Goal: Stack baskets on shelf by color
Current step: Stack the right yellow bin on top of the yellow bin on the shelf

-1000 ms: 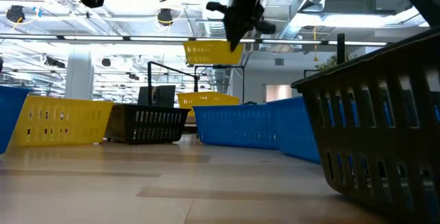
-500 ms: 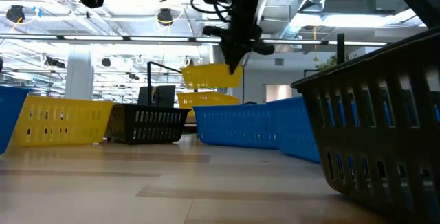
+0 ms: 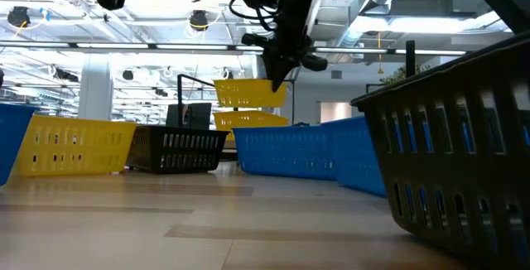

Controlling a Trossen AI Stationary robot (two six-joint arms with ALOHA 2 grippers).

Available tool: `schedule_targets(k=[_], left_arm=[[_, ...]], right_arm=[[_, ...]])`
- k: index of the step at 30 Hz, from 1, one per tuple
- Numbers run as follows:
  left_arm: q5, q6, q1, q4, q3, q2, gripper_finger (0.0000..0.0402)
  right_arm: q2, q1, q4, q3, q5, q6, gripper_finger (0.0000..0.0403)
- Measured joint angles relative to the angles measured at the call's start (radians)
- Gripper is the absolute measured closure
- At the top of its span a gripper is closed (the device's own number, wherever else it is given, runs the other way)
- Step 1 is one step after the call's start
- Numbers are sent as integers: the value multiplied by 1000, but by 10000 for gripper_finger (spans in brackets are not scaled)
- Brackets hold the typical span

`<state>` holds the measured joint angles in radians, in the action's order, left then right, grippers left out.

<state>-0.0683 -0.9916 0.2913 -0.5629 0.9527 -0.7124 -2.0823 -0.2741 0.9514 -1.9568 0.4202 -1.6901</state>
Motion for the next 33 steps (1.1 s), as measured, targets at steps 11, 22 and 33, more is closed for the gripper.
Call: schedule_targets(k=[11,22,33], left_arm=[[0,-1,0,0,0,0,164],[-1,-8,0,1,0,0,164],[-8,-8,0,0,0,0,164]], right_arm=[[-39,4,-26,0,-62,22,354],[-46,12,-1,-2,-61,-7,346],[-46,15,3,-2,-57,-3,346]])
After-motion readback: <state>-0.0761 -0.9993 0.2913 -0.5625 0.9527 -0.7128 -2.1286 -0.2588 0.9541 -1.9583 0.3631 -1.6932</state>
